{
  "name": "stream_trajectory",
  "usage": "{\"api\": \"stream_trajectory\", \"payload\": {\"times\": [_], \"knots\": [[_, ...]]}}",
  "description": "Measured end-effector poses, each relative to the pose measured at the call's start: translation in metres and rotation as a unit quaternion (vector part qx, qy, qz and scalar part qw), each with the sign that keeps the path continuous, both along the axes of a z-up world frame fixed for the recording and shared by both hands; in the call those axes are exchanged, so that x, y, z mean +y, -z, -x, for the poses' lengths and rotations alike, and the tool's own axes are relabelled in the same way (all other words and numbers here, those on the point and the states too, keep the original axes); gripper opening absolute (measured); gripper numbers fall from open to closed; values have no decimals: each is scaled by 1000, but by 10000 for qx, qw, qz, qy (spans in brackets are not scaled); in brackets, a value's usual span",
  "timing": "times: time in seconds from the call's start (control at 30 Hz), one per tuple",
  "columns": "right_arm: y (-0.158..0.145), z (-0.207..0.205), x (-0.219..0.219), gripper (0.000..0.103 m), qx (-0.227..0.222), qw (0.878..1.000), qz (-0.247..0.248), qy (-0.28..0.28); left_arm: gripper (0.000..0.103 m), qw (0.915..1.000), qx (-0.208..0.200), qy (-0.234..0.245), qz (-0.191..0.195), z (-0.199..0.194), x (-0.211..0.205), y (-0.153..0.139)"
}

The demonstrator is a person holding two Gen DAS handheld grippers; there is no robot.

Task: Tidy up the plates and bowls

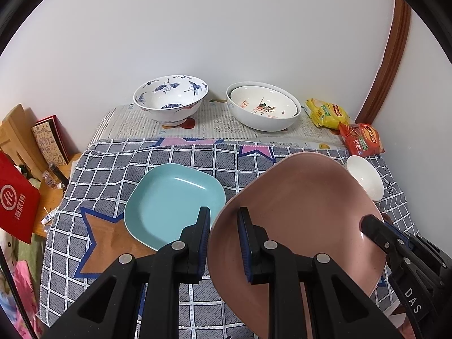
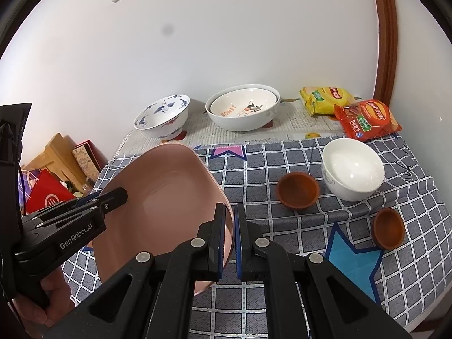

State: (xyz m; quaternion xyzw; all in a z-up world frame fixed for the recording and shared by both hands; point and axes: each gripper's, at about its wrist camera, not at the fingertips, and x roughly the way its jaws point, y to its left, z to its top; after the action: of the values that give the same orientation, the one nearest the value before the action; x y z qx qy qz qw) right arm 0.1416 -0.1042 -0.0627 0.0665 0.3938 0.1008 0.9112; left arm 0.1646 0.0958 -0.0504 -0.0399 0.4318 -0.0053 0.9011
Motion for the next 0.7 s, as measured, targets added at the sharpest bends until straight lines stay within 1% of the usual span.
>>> {"api": "stream_trajectory", "payload": {"times": [0.7], "knots": [[4,-2,8,6,10,10000,-1,-34,19,10000,7,-14,-19,-1,6,1]]}}
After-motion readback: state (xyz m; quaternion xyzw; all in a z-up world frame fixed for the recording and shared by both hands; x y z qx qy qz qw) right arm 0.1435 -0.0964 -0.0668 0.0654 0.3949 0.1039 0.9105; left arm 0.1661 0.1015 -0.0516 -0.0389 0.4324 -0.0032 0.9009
